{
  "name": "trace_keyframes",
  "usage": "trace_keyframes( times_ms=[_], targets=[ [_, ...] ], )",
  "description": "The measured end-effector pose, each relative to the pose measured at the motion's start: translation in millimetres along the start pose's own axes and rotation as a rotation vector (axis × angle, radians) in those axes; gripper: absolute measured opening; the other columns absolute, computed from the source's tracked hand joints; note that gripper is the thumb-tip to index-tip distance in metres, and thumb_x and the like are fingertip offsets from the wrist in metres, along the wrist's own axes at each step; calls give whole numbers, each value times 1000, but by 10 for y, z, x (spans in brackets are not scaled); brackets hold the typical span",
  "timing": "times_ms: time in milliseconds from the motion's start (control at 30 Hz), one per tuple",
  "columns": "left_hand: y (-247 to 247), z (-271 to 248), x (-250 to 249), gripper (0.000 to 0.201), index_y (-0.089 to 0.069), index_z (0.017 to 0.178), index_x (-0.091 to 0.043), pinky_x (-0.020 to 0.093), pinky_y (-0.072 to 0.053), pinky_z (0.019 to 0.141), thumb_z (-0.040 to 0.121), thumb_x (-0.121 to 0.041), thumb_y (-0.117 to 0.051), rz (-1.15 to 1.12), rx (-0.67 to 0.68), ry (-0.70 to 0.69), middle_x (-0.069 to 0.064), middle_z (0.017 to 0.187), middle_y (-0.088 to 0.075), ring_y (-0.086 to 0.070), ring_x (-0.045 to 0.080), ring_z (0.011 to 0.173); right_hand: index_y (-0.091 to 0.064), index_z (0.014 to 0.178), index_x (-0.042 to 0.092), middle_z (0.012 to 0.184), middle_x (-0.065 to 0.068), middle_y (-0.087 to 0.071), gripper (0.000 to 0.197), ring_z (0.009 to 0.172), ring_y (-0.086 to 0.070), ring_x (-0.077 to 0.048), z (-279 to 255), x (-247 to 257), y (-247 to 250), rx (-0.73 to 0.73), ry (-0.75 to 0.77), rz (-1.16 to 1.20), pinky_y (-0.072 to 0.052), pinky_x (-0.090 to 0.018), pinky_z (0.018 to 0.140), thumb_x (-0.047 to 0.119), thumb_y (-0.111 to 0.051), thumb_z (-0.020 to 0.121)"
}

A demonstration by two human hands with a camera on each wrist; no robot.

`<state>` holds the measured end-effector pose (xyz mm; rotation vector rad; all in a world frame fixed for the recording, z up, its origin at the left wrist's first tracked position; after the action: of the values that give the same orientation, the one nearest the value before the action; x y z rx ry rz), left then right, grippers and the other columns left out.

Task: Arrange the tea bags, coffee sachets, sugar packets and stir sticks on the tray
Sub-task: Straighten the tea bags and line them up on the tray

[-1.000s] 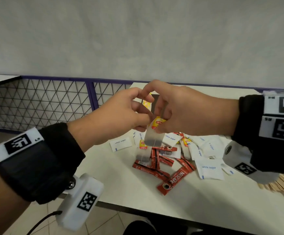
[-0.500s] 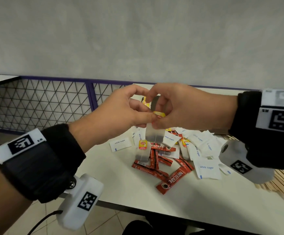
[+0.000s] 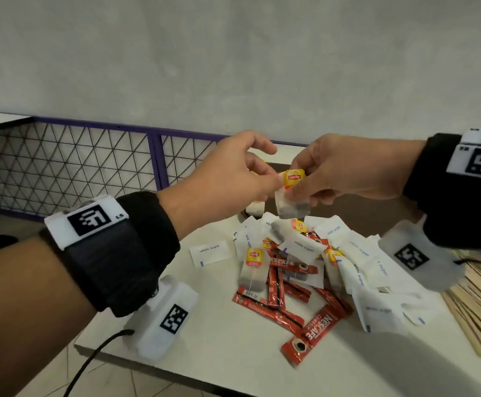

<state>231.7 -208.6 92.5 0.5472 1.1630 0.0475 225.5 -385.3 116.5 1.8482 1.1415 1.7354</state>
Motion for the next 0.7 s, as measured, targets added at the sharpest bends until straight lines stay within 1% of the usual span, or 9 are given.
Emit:
trace_keyframes(
  times_ms=[100, 167, 267, 367, 500, 567, 600, 667, 700],
  targets=[
    [56, 169, 198, 38, -58, 118, -28, 30, -58, 73, 86, -33, -77, 280, 113, 62, -8, 100, -73, -70, 11, 87, -75, 86, 14, 80, -9, -73, 4, 69, -61, -17, 337, 72, 243, 108, -66, -159, -47, -28, 61, 12, -78, 87],
    [111, 258, 319, 33, -62, 115, -30, 22, -52, 72, 86, -40, -75, 479, 186, 104, -13, 107, -67, -65, 5, 93, -73, 94, 10, 80, -7, -73, 6, 69, -62, -15, 594, 122, 463, 101, -96, -233, -47, -26, 60, 8, -76, 89],
    [160, 344, 484, 32, -62, 115, -33, 25, -53, 83, 87, -45, -72, 632, 280, 169, -15, 113, -63, -61, 4, 98, -70, 97, 5, 71, -5, -64, 8, 60, -54, -13, 1000, 41, 704, 11, -126, -239, -41, -25, 52, 6, -74, 90],
    [154, 395, 616, 35, -59, 119, -37, 25, -51, 87, 88, -50, -70, 707, 345, 188, -17, 118, -58, -58, 3, 105, -67, 97, 8, 76, -10, -56, 8, 59, -47, -14, 1368, -243, 750, -68, -166, -214, -35, -24, 47, 6, -72, 91],
    [57, 432, 736, 41, -53, 129, -39, 24, -48, 91, 92, -54, -62, 738, 427, 184, -17, 128, -53, -53, 4, 114, -67, 87, 12, 85, -13, -70, 14, 69, -63, -23, 1763, -684, 728, -160, -173, -150, -50, -25, 52, -1, -72, 86],
    [-16, 469, 772, 48, -48, 136, -40, 24, -46, 92, 93, -57, -58, 739, 483, 183, -15, 135, -49, -51, 5, 115, -68, 87, 13, 91, -15, -76, 17, 71, -68, -26, 1928, -856, 731, -204, -174, -130, -54, -27, 55, -2, -75, 80],
    [-44, 496, 794, 51, -45, 139, -40, 23, -44, 90, 93, -60, -56, 741, 507, 183, -15, 136, -47, -50, 5, 111, -68, 88, 12, 88, -15, -76, 16, 69, -68, -26, 1998, -924, 729, -234, -173, -135, -54, -27, 56, -1, -75, 80],
    [-79, 549, 822, 57, -40, 143, -43, 22, -38, 86, 92, -66, -51, 743, 530, 197, -17, 138, -43, -47, 4, 104, -68, 89, 11, 75, -12, -73, 12, 62, -67, -22, 2118, -1046, 707, -279, -173, -170, -54, -27, 54, 1, -72, 84],
    [-89, 572, 843, 59, -38, 144, -43, 22, -36, 86, 92, -68, -49, 746, 538, 207, -17, 138, -41, -46, 4, 105, -67, 89, 12, 71, -11, -72, 10, 59, -66, -20, 2178, -1106, 697, -295, -173, -195, -53, -27, 53, 2, -70, 86]
  ],
)
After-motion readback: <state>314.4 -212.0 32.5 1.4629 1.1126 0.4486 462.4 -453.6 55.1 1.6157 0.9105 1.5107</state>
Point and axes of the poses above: each hand's wrist, its own z-axis towards the middle knuckle, its own y-axis out of the back of the hand, x = y × z, the point moved 3 cm from there along z, towards the middle knuckle
